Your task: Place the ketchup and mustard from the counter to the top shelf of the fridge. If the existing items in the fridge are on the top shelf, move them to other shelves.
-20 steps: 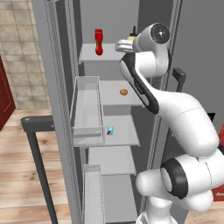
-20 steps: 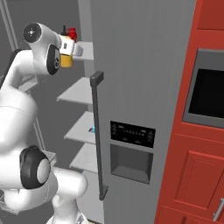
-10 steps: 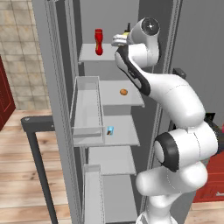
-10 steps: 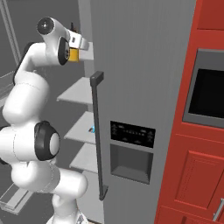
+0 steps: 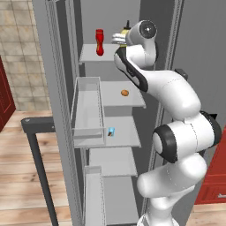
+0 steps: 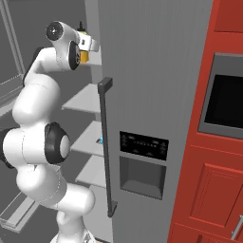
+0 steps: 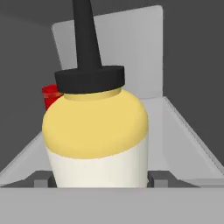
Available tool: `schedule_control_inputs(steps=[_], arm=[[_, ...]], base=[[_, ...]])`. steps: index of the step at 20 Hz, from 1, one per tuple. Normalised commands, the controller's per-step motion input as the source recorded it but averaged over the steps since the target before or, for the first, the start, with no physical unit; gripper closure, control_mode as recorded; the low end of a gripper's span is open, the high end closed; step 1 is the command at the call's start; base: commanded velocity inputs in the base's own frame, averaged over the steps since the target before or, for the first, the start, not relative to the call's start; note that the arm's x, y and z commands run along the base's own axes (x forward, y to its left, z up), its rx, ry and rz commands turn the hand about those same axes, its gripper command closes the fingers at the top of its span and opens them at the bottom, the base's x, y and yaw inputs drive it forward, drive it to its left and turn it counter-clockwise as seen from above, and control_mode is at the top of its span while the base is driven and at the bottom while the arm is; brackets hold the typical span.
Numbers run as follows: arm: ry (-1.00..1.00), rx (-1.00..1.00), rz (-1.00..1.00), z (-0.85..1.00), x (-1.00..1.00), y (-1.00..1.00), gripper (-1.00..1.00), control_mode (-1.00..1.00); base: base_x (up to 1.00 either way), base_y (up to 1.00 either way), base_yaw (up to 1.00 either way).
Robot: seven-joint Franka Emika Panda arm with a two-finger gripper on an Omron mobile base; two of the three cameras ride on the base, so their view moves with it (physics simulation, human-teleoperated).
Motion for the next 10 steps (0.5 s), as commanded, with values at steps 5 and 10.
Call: schedule_control_inputs(steps=[5,10], arm=[[-0.14,0.0,0.0,-0.04,0.49,0.0,1.0,-1.0],[-0.02,0.0,0.0,-0.01,0.68,0.0,1.0,-1.0]], base=[[0.0,0.0,0.0],[0.0,0.0,0.0]])
